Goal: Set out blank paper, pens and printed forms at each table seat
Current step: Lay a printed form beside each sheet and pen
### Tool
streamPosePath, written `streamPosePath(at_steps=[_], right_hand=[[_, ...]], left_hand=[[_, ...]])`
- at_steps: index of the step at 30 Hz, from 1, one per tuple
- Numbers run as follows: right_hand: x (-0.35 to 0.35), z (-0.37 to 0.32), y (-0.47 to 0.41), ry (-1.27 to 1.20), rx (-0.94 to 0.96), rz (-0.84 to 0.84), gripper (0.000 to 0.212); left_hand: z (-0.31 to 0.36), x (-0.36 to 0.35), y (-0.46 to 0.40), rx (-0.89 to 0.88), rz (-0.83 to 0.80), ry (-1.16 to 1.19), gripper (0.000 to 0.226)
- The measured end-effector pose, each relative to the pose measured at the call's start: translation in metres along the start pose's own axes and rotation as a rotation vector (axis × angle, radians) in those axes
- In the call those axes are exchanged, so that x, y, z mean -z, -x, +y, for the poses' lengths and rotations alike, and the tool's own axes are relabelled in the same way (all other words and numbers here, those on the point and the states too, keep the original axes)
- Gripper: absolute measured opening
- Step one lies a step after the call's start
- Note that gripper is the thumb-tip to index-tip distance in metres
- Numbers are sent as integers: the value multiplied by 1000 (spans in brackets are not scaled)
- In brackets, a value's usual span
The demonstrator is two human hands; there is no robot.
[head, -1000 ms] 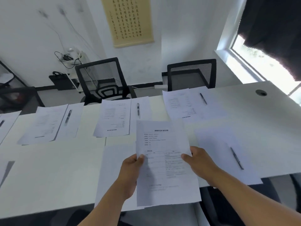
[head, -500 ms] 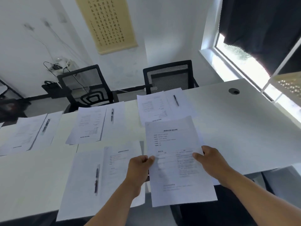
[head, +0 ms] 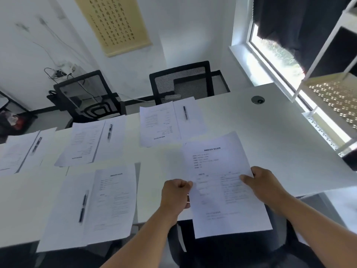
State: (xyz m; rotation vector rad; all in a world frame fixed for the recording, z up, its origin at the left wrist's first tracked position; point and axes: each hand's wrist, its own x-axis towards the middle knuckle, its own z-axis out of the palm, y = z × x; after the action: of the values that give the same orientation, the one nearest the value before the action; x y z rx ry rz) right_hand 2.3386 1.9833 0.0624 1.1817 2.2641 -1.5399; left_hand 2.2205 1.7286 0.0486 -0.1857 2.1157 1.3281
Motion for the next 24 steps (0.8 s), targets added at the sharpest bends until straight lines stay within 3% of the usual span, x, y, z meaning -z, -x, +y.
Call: streamPosePath(at_steps=[11,24], right_hand=[[32,53,-35,53,-90,29,31],[23,62,-63,185,-68,20,33]], left_hand=[[3,-62,-24,39,-20,-133,24],[4,-86,-61,-23,57,-538,31]])
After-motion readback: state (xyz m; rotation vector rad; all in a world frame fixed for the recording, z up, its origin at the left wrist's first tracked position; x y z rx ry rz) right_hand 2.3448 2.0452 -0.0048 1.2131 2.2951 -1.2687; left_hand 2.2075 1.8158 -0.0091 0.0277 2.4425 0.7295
